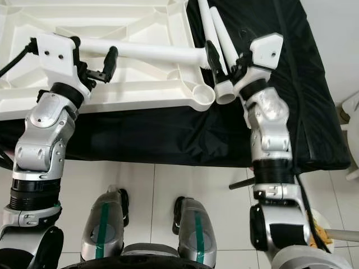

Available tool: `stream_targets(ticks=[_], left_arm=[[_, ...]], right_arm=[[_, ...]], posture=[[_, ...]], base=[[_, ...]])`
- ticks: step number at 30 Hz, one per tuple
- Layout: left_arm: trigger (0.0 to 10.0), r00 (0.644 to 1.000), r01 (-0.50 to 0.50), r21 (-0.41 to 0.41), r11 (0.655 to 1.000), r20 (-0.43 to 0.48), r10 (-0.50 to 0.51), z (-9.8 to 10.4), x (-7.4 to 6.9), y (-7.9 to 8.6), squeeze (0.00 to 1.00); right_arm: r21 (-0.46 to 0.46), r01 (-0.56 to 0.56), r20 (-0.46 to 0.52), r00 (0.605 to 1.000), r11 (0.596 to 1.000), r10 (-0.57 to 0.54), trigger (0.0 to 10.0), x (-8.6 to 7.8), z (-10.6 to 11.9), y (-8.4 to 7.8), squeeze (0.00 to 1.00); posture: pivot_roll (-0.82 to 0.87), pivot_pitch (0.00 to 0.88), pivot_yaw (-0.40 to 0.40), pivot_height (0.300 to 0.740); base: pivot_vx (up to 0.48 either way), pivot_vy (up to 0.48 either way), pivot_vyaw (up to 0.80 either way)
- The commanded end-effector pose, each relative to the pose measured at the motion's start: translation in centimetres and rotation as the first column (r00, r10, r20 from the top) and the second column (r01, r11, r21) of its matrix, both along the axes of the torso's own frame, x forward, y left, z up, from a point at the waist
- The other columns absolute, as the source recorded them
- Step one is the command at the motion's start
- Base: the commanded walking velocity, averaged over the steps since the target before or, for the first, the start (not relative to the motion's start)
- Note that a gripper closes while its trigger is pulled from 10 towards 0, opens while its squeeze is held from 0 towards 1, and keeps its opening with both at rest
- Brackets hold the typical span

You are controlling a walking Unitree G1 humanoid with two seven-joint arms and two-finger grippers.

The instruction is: Building children table

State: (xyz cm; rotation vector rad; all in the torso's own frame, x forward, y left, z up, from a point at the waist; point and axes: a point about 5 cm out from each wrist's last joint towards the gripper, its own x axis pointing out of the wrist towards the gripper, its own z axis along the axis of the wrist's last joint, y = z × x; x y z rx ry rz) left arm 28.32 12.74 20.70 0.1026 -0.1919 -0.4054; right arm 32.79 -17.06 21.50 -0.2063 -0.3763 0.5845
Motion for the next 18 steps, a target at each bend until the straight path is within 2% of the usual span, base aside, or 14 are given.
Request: stream_targets(ticks=[1, 2, 3, 7, 14, 16, 18], left_arm=[[10.0, 0.996, 0.082, 0.006, 0.997, -0.019, -0.082, 0.0, -0.6, -0.8, 0.0], [10.0, 0.996, 0.082, 0.006, 0.997, -0.019, -0.082, 0.0, -0.6, -0.8, 0.0], [10.0, 0.995, 0.099, 0.024, 0.995, -0.005, -0.099, 0.3, -1.3, -1.2, 0.0], [10.0, 0.991, 0.136, 0.011, 0.991, -0.016, -0.136, 0.6, -2.5, -1.7, 0.0], [10.0, 0.988, 0.156, 0.015, 0.988, -0.021, -0.156, 0.8, -3.1, -2.0, 0.0], [10.0, 0.989, 0.142, 0.016, 0.99, -0.036, -0.141, 1.0, -3.7, -1.6, 0.0], [10.0, 0.989, 0.142, 0.016, 0.99, -0.036, -0.141, 1.0, -3.7, -1.6, 0.0]], right_arm=[[-0.03, -0.061, -0.029, 0.998, 0.998, 0.06, 10.0, 0.1, -0.2, 0.1, 0.0], [-0.03, -0.061, -0.029, 0.998, 0.998, 0.06, 10.0, 0.1, -0.2, 0.1, 0.0], [-0.057, -0.133, -0.044, 0.99, 0.99, 0.13, 10.0, 0.3, 0.3, 0.2, 0.0], [-0.1, -0.208, -0.062, 0.977, 0.973, 0.203, 10.0, 1.0, 1.1, 0.2, 0.0], [-0.13, -0.251, -0.079, 0.967, 0.959, 0.242, 10.0, 1.6, 1.5, 0.4, 0.0], [-0.171, -0.301, -0.099, 0.953, 0.938, 0.288, 10.0, 2.2, 2.1, 0.8, 0.0], [-0.171, -0.301, -0.099, 0.953, 0.938, 0.288, 10.0, 2.2, 2.1, 0.8, 0.0]], posture=[[0.08, 0.087, -0.105, 0.74], [0.08, 0.087, -0.105, 0.74], [0.09, 0.118, -0.119, 0.74], [0.1, 0.152, -0.128, 0.74], [0.1, 0.165, -0.131, 0.74], [0.13, 0.213, -0.135, 0.74], [0.13, 0.213, -0.135, 0.74]], base=[[0.0, 0.0, 0.0], [0.0, 0.0, 0.0], [0.0, 0.0, 0.0], [0.0, 0.0, 0.0], [0.0, 0.0, 0.0], [0.0, 0.0, 0.0], [0.0, 0.0, 0.0]])
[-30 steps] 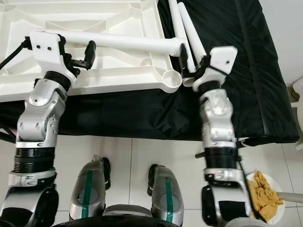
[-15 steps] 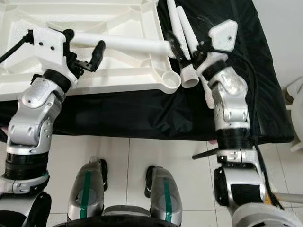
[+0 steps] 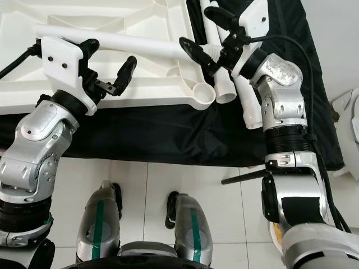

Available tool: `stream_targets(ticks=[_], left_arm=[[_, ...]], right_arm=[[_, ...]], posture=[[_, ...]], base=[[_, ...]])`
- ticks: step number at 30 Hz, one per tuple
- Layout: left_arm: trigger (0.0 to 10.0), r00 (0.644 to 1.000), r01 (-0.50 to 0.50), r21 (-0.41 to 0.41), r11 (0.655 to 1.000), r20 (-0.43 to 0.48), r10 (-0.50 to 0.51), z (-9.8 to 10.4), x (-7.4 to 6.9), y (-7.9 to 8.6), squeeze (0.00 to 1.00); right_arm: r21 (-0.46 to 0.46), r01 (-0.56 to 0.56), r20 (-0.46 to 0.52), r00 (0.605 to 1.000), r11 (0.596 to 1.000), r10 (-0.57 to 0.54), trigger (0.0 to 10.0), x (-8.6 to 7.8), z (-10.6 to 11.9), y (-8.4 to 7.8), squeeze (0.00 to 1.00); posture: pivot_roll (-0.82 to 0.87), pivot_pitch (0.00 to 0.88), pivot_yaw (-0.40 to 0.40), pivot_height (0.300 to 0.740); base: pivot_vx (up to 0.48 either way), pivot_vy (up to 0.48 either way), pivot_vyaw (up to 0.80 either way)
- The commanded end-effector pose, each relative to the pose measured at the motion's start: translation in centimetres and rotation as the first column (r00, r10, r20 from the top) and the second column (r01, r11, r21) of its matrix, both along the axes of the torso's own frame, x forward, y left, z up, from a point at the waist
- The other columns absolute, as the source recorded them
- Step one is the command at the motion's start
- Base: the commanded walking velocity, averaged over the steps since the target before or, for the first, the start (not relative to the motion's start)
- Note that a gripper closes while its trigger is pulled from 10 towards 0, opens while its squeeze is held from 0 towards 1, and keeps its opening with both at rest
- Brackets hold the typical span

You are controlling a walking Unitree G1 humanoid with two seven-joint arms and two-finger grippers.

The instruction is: Building children table

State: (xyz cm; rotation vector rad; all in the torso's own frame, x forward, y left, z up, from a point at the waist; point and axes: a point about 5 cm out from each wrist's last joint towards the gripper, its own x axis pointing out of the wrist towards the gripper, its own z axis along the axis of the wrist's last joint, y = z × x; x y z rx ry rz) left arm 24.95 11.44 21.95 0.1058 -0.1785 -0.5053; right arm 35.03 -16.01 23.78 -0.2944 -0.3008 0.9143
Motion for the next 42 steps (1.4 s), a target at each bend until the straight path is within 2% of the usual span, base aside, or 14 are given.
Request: stream_targets(ticks=[1, 2, 5, 8, 11, 16, 26, 31, 33, 35, 37, 38, 40, 42], left_arm=[[10.0, 0.999, 0.032, 0.009, 0.999, -0.033, -0.032, -0.1, -0.7, 0.0, 0.0], [10.0, 0.999, 0.032, 0.009, 0.999, -0.033, -0.032, -0.1, -0.7, 0.0, 0.0], [10.0, 0.998, 0.02, 0.034, 0.999, -0.053, -0.018, 0.2, -1.6, 0.7, 0.0], [10.0, 0.998, 0.017, 0.035, 0.999, -0.057, -0.015, 0.4, -1.9, 0.7, 0.0], [10.0, 0.997, 0.009, 0.04, 0.999, -0.073, -0.006, 0.6, -2.6, 0.9, 0.0], [10.0, 0.996, -0.024, 0.05, 0.998, -0.09, 0.029, 0.9, -3.0, 1.3, 0.0], [10.0, 0.991, -0.051, 0.058, 0.997, -0.118, 0.057, 1.0, -3.7, 1.6, 0.0], [10.0, 0.989, -0.063, 0.055, 0.996, -0.13, 0.07, 1.2, -4.1, 1.7, 0.0], [10.0, 0.988, -0.075, 0.058, 0.996, -0.129, 0.082, 1.3, -4.0, 1.7, 0.0], [10.0, 0.988, -0.079, 0.059, 0.995, -0.13, 0.086, 1.4, -4.0, 1.7, 0.0], [10.0, 0.988, -0.084, 0.059, 0.995, -0.127, 0.091, 1.5, -4.0, 1.8, 0.0], [10.0, 0.988, -0.084, 0.059, 0.995, -0.127, 0.091, 1.5, -4.0, 1.8, 0.0], [10.0, 0.987, -0.088, 0.059, 0.994, -0.128, 0.095, 1.6, -3.9, 1.8, 0.0], [10.0, 0.987, -0.088, 0.059, 0.994, -0.128, 0.095, 1.6, -3.9, 1.8, 0.0]], right_arm=[[-0.05, -0.041, -0.017, 0.999, 0.998, 0.04, 10.0, 0.2, 0.1, -0.1, 0.0], [-0.05, -0.041, -0.017, 0.999, 0.998, 0.04, 10.0, 0.2, 0.1, -0.1, 0.0], [-0.123, -0.154, -0.051, 0.988, 0.98, 0.148, 10.0, 0.4, 0.3, 0.7, 0.0], [-0.137, -0.183, -0.062, 0.982, 0.974, 0.176, 10.0, 0.6, 0.5, 0.8, 0.0], [-0.175, -0.255, -0.066, 0.967, 0.951, 0.247, 10.0, 1.1, 1.4, 1.6, 0.0], [-0.217, -0.318, -0.072, 0.948, 0.923, 0.309, 10.0, 1.8, 2.4, 2.5, 0.0], [-0.257, -0.334, -0.055, 0.942, 0.907, 0.332, 10.0, 2.6, 3.7, 3.3, 0.0], [-0.324, -0.319, -0.065, 0.947, 0.891, 0.316, 10.0, 3.2, 4.4, 3.9, 0.0], [-0.387, -0.319, -0.096, 0.947, 0.865, 0.306, 10.0, 3.4, 4.8, 4.1, 0.0], [-0.405, -0.324, -0.111, 0.945, 0.855, 0.306, 10.0, 3.5, 5.0, 4.1, 0.0], [-0.475, -0.327, -0.13, 0.944, 0.817, 0.302, 10.0, 3.5, 5.2, 4.0, 0.0], [-0.475, -0.327, -0.13, 0.944, 0.817, 0.302, 10.0, 3.5, 5.2, 4.0, 0.0], [-0.539, -0.328, -0.14, 0.943, 0.776, 0.302, 10.0, 3.5, 5.3, 3.9, 0.0], [-0.539, -0.328, -0.14, 0.943, 0.776, 0.302, 10.0, 3.5, 5.3, 3.9, 0.0]], posture=[[0.14, 0.235, -0.135, 0.74], [0.14, 0.235, -0.135, 0.74], [0.15, 0.271, -0.133, 0.74], [0.16, 0.292, -0.133, 0.74], [0.18, 0.334, -0.131, 0.74], [0.2, 0.362, -0.135, 0.74], [0.23, 0.392, -0.143, 0.74], [0.24, 0.402, -0.143, 0.74], [0.24, 0.404, -0.143, 0.74], [0.24, 0.404, -0.143, 0.74], [0.24, 0.403, -0.144, 0.74], [0.24, 0.403, -0.144, 0.74], [0.23, 0.403, -0.143, 0.74], [0.23, 0.403, -0.143, 0.74]], base=[[0.0, 0.0, 0.0], [0.0, 0.0, 0.0], [0.0, 0.0, 0.0], [0.0, 0.0, 0.0], [0.0, 0.0, 0.0], [0.0, 0.0, 0.0], [0.0, 0.0, 0.0], [0.0, 0.0, 0.0], [0.0, 0.0, 0.0], [0.0, 0.0, 0.0], [0.0, 0.0, 0.0], [0.0, 0.0, 0.0], [0.0, 0.0, 0.0], [0.0, 0.0, 0.0]])
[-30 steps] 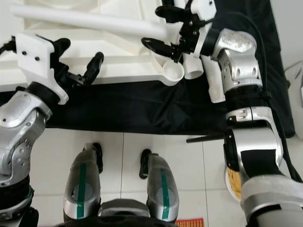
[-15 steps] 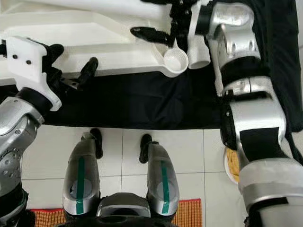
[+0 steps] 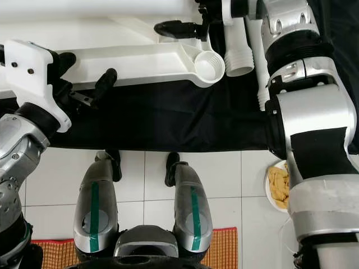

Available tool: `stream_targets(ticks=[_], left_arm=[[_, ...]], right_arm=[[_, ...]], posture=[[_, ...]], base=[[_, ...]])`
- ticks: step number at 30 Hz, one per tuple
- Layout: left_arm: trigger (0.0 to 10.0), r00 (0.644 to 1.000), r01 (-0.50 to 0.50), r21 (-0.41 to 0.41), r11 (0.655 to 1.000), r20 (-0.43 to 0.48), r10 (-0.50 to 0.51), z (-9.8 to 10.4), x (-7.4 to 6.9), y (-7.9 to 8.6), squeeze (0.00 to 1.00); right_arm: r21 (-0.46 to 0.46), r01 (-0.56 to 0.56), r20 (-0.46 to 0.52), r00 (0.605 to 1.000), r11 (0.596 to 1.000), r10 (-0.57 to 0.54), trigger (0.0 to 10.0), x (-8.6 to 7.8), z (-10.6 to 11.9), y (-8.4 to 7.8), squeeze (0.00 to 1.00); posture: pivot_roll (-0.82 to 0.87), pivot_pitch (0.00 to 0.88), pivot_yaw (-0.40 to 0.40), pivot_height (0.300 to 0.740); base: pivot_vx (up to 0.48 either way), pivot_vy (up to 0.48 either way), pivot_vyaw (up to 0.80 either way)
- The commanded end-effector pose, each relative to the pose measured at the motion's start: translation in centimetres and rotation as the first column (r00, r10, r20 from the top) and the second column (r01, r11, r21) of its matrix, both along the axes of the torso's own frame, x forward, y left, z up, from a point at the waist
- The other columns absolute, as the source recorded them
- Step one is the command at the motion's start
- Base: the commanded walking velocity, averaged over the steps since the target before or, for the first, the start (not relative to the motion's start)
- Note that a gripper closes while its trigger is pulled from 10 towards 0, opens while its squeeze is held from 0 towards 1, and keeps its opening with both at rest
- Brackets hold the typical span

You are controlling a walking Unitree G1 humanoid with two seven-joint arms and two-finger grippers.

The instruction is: Building children table

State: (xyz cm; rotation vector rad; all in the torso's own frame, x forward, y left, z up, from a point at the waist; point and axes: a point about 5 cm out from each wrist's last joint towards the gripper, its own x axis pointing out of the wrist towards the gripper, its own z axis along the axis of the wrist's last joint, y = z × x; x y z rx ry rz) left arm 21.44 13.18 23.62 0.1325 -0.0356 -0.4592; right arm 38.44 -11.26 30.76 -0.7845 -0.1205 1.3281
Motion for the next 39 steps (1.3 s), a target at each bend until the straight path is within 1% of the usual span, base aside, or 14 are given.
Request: stream_targets(ticks=[1, 3, 4, 5, 6, 7, 17, 23, 27, 28, 33, 35, 36, 39], left_arm=[[10.0, 0.999, -0.038, -0.002, 0.999, -0.002, 0.038, 0.0, -0.3, 0.0, 0.0], [10.0, 0.999, -0.039, -0.003, 0.999, -0.002, 0.039, 0.1, -0.2, 0.0, 0.0], [10.0, 0.999, -0.04, -0.002, 0.999, -0.004, 0.04, 0.1, -0.2, 0.0, 0.0], [10.0, 0.999, -0.04, -0.002, 0.999, -0.004, 0.04, 0.1, -0.2, 0.0, 0.0], [10.0, 0.999, -0.041, -0.003, 0.999, -0.005, 0.041, 0.2, -0.2, 0.0, 0.0], [10.0, 0.999, -0.042, -0.002, 0.999, -0.005, 0.042, 0.2, -0.1, 0.0, 0.0], [10.0, 0.999, -0.044, 0.003, 0.999, -0.008, 0.044, 0.3, 0.1, 0.0, 0.0], [10.0, 0.999, -0.041, 0.009, 0.999, -0.002, 0.041, 0.5, 0.4, 0.1, 0.0], [10.0, 0.999, -0.033, -0.011, 0.999, 0.006, 0.033, 0.8, 0.8, 0.0, 0.0], [10.0, 1.0, -0.025, -0.038, 0.999, 0.007, 0.026, 1.0, 1.0, 0.1, 0.0], [10.0, 1.0, -0.002, -0.065, 0.998, 0.016, 0.003, 1.4, 1.3, 0.1, 0.0], [10.0, 1.0, 0.016, -0.074, 0.997, 0.022, -0.015, 1.7, 1.5, 0.2, 0.0], [10.0, 0.998, 0.051, -0.08, 0.996, 0.037, -0.049, 2.3, 2.2, 0.4, 0.0], [10.0, 0.997, 0.061, -0.071, 0.996, 0.048, -0.057, 2.5, 2.4, 0.5, 0.0]], right_arm=[[-0.142, -0.006, -0.068, 0.998, 0.99, -0.003, 10.0, 0.0, -1.6, -0.9, 0.0], [-0.172, -0.022, -0.073, 0.997, 0.985, 0.01, 10.0, -0.1, -1.6, -1.0, 0.0], [-0.187, -0.032, -0.085, 0.996, 0.982, 0.016, 5.8, -0.1, -1.6, -1.0, 0.0], [-0.187, -0.032, -0.085, 0.996, 0.982, 0.016, 5.8, -0.1, -1.6, -1.0, 0.0], [-0.193, -0.038, -0.093, 0.995, 0.981, 0.02, 1.6, -0.1, -1.5, -1.1, 0.0], [-0.184, -0.034, -0.101, 0.995, 0.982, 0.016, 0.0, -0.1, -1.5, -1.2, 0.0], [-0.178, -0.01, -0.07, 0.998, 0.984, -0.002, 0.0, 0.0, -1.1, -1.8, 0.0], [-0.244, -0.046, -0.093, 0.995, 0.969, 0.023, 0.0, -0.3, -1.4, -2.6, 0.0], [-0.128, -0.017, -0.104, 0.995, 0.992, 0.004, 0.0, -0.1, -1.1, -2.8, 0.0], [-0.074, 0.011, -0.115, 0.993, 0.997, -0.02, 10.0, 0.0, -1.0, -3.0, 0.0], [0.016, 0.05, -0.139, 0.989, 0.999, -0.047, 10.0, 0.1, -0.8, -3.6, 0.0], [0.092, 0.083, -0.157, 0.985, 0.992, -0.068, 10.0, 0.2, -0.5, -4.0, 0.0], [0.237, 0.141, -0.199, 0.975, 0.961, -0.094, 10.0, 0.4, -0.1, -4.9, 0.0], [0.289, 0.159, -0.213, 0.972, 0.944, -0.099, 10.0, 0.5, 0.0, -5.2, 0.0]], posture=[[0.22, 0.404, -0.144, 0.74], [0.22, 0.404, -0.145, 0.74], [0.22, 0.404, -0.144, 0.74], [0.22, 0.404, -0.144, 0.74], [0.22, 0.405, -0.144, 0.74], [0.21, 0.406, -0.143, 0.74], [0.21, 0.405, -0.131, 0.74], [0.2, 0.403, -0.125, 0.74], [0.19, 0.394, -0.126, 0.74], [0.19, 0.388, -0.125, 0.74], [0.19, 0.382, -0.123, 0.74], [0.18, 0.373, -0.116, 0.74], [0.17, 0.366, -0.108, 0.74], [0.17, 0.366, -0.108, 0.74]], base=[[0.0, 0.0, 0.0], [0.0, 0.0, 0.0], [0.0, 0.0, 0.0], [0.0, 0.0, 0.0], [0.0, 0.0, 0.0], [0.0, 0.0, 0.0], [0.0, 0.0, 0.0], [0.0, 0.0, 0.0], [0.0, 0.0, 0.0], [0.0, 0.0, 0.0], [0.0, 0.0, 0.0], [0.0, 0.0, 0.0], [0.0, 0.0, 0.0], [0.0, 0.0, 0.0]])
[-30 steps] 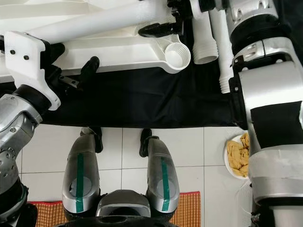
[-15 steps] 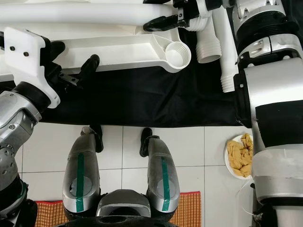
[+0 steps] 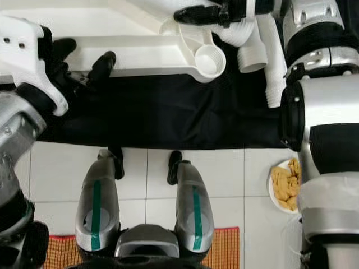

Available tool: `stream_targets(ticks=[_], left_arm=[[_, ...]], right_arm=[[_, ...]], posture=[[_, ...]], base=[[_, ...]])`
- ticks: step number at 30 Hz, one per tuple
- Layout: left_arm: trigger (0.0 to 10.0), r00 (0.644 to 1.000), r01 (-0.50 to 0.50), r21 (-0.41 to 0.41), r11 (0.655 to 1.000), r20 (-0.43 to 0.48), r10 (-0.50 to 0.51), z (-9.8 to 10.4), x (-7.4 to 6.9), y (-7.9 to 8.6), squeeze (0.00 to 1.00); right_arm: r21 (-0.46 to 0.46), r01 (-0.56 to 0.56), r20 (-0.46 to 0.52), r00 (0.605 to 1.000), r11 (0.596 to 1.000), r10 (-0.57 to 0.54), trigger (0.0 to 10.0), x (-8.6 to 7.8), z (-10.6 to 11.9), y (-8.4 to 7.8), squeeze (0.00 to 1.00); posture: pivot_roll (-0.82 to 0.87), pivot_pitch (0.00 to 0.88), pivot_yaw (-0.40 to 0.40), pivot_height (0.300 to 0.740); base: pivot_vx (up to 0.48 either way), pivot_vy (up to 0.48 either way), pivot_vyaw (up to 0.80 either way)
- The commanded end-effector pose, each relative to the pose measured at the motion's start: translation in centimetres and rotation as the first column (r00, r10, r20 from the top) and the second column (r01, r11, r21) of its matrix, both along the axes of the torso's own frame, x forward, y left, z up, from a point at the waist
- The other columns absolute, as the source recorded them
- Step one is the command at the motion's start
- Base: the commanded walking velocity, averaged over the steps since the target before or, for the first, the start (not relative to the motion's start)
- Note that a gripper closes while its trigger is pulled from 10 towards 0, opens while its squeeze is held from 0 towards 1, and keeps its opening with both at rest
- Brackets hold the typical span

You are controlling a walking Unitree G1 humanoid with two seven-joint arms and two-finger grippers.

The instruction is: Building children table

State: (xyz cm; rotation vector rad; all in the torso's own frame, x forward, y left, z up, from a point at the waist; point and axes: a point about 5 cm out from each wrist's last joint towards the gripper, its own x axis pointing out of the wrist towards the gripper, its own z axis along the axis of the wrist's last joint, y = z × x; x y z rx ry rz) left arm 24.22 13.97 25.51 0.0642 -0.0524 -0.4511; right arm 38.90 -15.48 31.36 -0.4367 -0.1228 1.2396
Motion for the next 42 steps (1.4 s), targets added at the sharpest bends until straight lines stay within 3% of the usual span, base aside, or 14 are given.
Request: stream_targets(ticks=[1, 4, 6, 14, 15, 19, 29, 37, 42], left_arm=[[10.0, 0.995, 0.08, 0.009, 0.997, 0.05, -0.08, 0.7, -0.1, -0.3, 0.0], [10.0, 0.995, 0.08, 0.009, 0.997, 0.05, -0.08, 0.7, -0.1, -0.3, 0.0], [10.0, 0.992, 0.113, 0.013, 0.994, 0.055, -0.114, 1.1, 0.6, -0.5, 0.0], [10.0, 0.987, 0.154, -0.001, 0.988, 0.056, -0.153, 1.3, 1.4, -1.0, 0.0], [10.0, 0.983, 0.174, 0.001, 0.985, 0.056, -0.174, 1.3, 1.8, -1.3, 0.0], [10.0, 0.982, 0.179, -0.009, 0.984, 0.058, -0.178, 1.6, 2.5, -1.3, 0.0], [10.0, 0.977, 0.194, -0.032, 0.981, 0.097, -0.19, 3.1, 3.5, -0.6, 0.0], [10.0, 0.951, 0.278, -0.02, 0.96, 0.144, -0.273, 5.0, 3.6, 0.1, 0.0], [10.0, 0.963, 0.22, -0.033, 0.975, 0.165, -0.212, 5.5, 4.7, 0.5, 0.0]], right_arm=[[0.087, 0.043, -0.047, 0.998, 0.995, -0.039, 10.0, 0.0, -0.5, -1.3, 0.0], [0.087, 0.043, -0.047, 0.998, 0.995, -0.039, 10.0, 0.0, -0.5, -1.3, 0.0], [0.184, 0.081, -0.077, 0.995, 0.98, -0.068, 10.0, 0.1, -0.3, -2.1, 0.0], [0.267, 0.108, -0.118, 0.99, 0.958, -0.079, 10.0, 0.0, 0.0, -3.0, 0.0], [0.325, 0.112, -0.132, 0.989, 0.939, -0.073, 10.0, 0.0, 0.6, -3.2, 0.0], [0.379, 0.117, -0.135, 0.988, 0.918, -0.071, 10.0, 0.1, 1.2, -3.1, 0.0], [0.447, 0.142, -0.15, 0.985, 0.883, -0.082, 10.0, 0.3, 1.6, -2.7, 0.0], [0.517, 0.127, -0.159, 0.986, 0.846, -0.051, 10.0, 0.2, 2.3, -2.7, 0.0], [0.567, 0.174, -0.157, 0.982, 0.805, -0.101, 10.0, 0.4, 2.0, -2.9, 0.0]], posture=[[0.16, 0.362, -0.102, 0.74], [0.16, 0.362, -0.102, 0.74], [0.15, 0.35, -0.092, 0.74], [0.14, 0.336, -0.09, 0.74], [0.13, 0.325, -0.092, 0.74], [0.13, 0.315, -0.092, 0.74], [0.12, 0.315, -0.089, 0.74], [0.12, 0.304, -0.085, 0.74], [0.12, 0.295, -0.084, 0.74]], base=[[0.0, 0.0, 0.0], [0.0, 0.0, 0.0], [0.0, 0.0, 0.0], [0.0, 0.0, 0.0], [0.0, 0.0, 0.0], [0.0, 0.0, 0.0], [0.0, 0.0, 0.0], [0.0, 0.0, 0.0], [0.0, 0.0, 0.0]])
